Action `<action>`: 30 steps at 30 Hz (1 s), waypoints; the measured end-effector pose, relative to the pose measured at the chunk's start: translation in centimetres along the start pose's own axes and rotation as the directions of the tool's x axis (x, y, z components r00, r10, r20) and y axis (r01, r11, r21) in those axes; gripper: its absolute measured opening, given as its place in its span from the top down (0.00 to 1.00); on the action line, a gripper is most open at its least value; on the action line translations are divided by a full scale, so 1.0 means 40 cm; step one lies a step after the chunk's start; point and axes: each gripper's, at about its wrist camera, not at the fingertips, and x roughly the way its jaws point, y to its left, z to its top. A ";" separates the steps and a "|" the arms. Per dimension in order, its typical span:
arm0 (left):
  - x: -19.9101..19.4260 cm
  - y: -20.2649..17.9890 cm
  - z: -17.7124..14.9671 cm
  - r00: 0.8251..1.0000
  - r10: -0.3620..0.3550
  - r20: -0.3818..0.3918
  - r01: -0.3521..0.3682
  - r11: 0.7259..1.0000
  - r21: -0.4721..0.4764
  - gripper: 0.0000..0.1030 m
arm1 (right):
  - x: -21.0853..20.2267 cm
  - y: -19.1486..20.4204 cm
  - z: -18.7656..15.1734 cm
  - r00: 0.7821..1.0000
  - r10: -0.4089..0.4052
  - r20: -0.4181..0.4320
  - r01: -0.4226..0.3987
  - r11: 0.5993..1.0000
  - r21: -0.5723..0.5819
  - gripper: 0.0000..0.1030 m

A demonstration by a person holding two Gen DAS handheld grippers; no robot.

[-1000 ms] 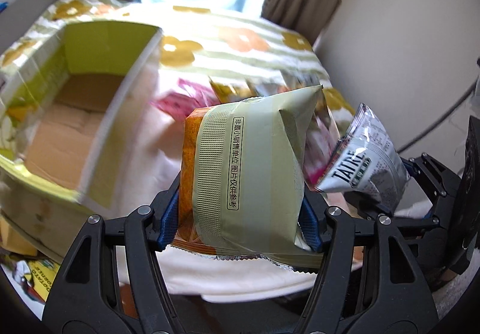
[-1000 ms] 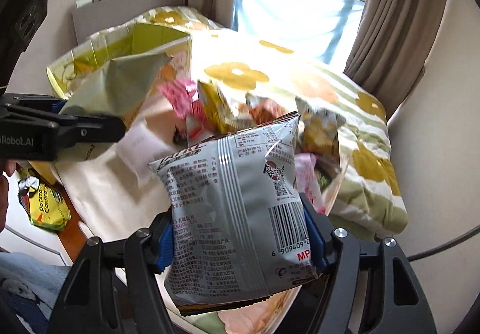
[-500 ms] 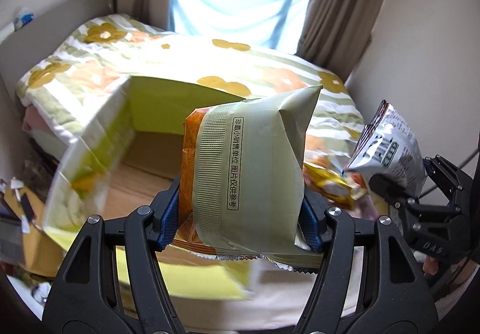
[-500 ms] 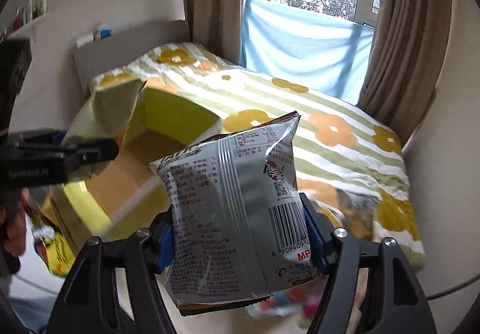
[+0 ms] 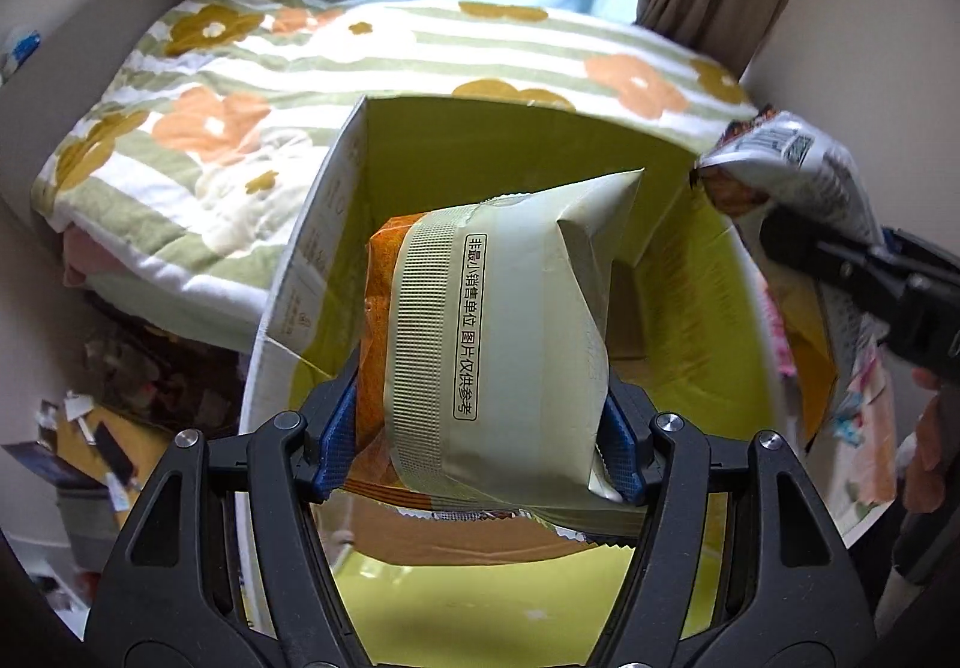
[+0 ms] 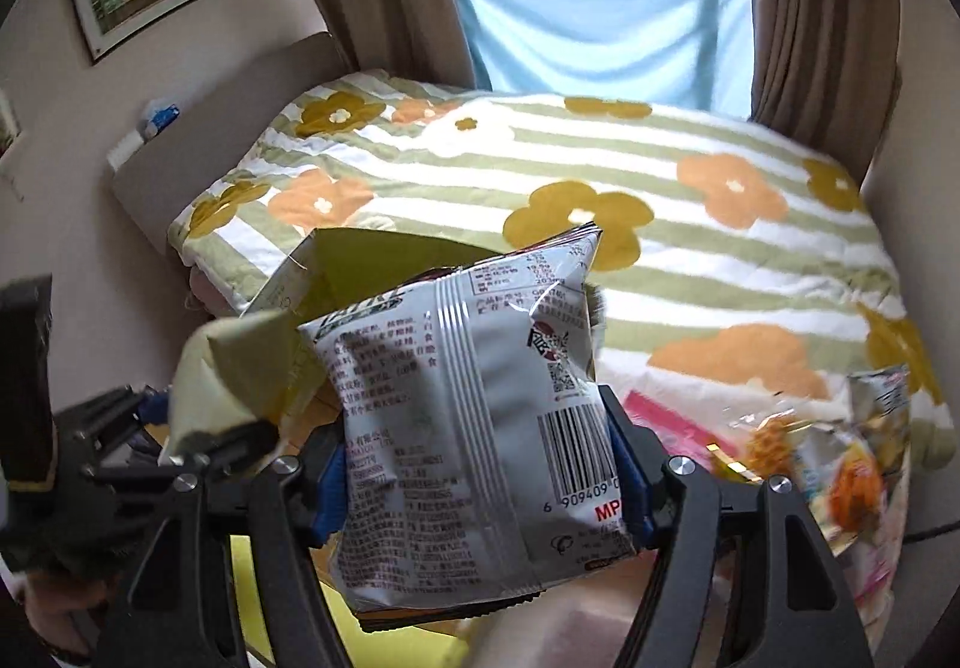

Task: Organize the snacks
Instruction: 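Carry the pale green bag into the box with left tool while right tool carries TATRE bag, then open both tools to drop the bags into the box and withdraw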

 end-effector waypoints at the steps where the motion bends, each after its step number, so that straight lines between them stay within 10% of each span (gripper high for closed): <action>1: 0.022 0.008 0.002 1.000 0.011 -0.015 -0.011 1.000 0.012 0.39 | 0.010 0.002 0.005 1.000 0.004 -0.010 -0.004 1.000 0.013 0.36; 9: 0.102 -0.001 0.006 0.997 0.057 -0.055 -0.052 0.995 0.082 0.33 | 0.076 0.024 0.026 0.998 0.026 -0.066 -0.025 0.999 0.021 0.36; 12: 0.106 -0.025 0.007 0.993 0.105 -0.045 -0.098 0.986 0.135 0.00 | 0.100 0.026 0.030 0.995 0.037 -0.090 -0.036 0.999 0.017 0.36; 25: 0.082 0.025 -0.011 0.995 0.065 -0.070 -0.061 0.997 0.054 0.00 | 0.195 0.025 0.034 0.984 0.007 -0.180 -0.014 0.999 -0.038 0.34; 30: 0.073 0.046 -0.010 0.995 0.069 -0.069 -0.068 0.998 0.019 0.00 | 0.214 0.029 0.020 0.978 -0.018 -0.209 0.004 0.998 -0.067 0.00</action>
